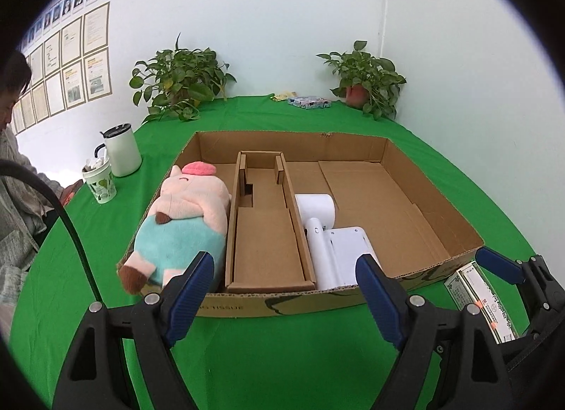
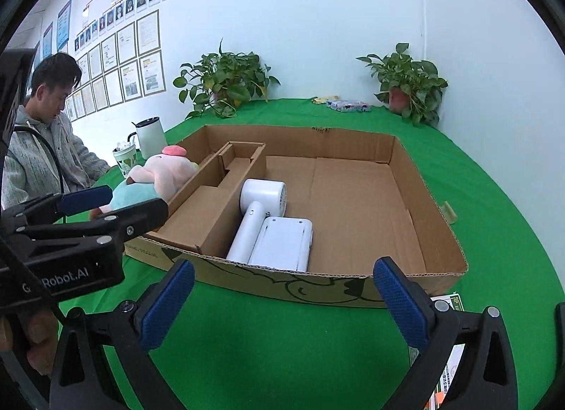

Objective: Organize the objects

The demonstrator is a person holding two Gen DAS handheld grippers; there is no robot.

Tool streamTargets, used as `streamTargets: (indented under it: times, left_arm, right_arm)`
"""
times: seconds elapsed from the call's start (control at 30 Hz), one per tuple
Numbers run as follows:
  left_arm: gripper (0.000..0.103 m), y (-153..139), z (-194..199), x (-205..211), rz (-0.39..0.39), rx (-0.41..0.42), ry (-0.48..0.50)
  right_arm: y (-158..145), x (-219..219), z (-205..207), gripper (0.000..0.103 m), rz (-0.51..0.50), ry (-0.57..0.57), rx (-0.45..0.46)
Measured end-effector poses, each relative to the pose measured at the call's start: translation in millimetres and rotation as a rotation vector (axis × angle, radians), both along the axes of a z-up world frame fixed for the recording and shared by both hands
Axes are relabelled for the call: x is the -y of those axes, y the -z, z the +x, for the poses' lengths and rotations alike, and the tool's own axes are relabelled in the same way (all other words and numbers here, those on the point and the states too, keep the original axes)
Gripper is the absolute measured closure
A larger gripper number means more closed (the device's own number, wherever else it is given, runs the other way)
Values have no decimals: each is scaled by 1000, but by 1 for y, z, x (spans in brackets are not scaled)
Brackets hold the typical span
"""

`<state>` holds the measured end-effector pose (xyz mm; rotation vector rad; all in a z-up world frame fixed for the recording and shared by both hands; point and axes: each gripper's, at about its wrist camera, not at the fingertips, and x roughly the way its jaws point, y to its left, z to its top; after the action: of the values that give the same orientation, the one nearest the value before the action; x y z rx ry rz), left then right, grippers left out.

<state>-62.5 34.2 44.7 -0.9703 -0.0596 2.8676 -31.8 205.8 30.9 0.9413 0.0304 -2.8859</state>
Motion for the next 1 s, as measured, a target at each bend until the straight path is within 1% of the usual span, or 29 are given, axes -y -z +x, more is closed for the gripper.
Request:
streamTargets:
  times: [0.07,0.23,0.33,0.4,0.5,0.6,0.77,0.83,0.87,0.93,0.97,1.0]
  left_arm:
    - [21,-1,3,0,-1,-2,-5]
    - [21,1,14,-6,-40,-23,8]
    - [21,5,19,-8,-48,-19,14]
    - [21,11,22,-7,-38,-1,21]
    - [21,24,25,-6,-26,55,36]
    - [21,39,32,-7,-29,90,62]
    - [21,59,39,-12,-6,139,93]
    - [21,62,39,-15,-2,155,100]
    - [21,64,40,-17,1,160,103]
    - [21,65,41,-19,-10,160,106]
    - [21,65,42,-19,-21,155,105]
    - [21,65,42,-18,-24,153,104]
  right_arm:
    - [0,-1,4,1,-7,-1,-3]
    - [2,-8,12,1,-26,2,-1]
    - [3,-18,24,1,-44,8,-14]
    - [3,-30,37,1,-43,28,-34]
    - [11,-56,56,1,15,107,-31]
    - [30,-95,72,1,56,200,37]
    - [61,-144,92,1,59,320,153]
    - [73,-155,93,1,36,327,206]
    - [79,-157,93,2,22,312,229]
    - [89,-154,93,5,8,255,249]
    - [93,-152,92,8,12,238,256]
    - [97,-149,92,17,7,228,265]
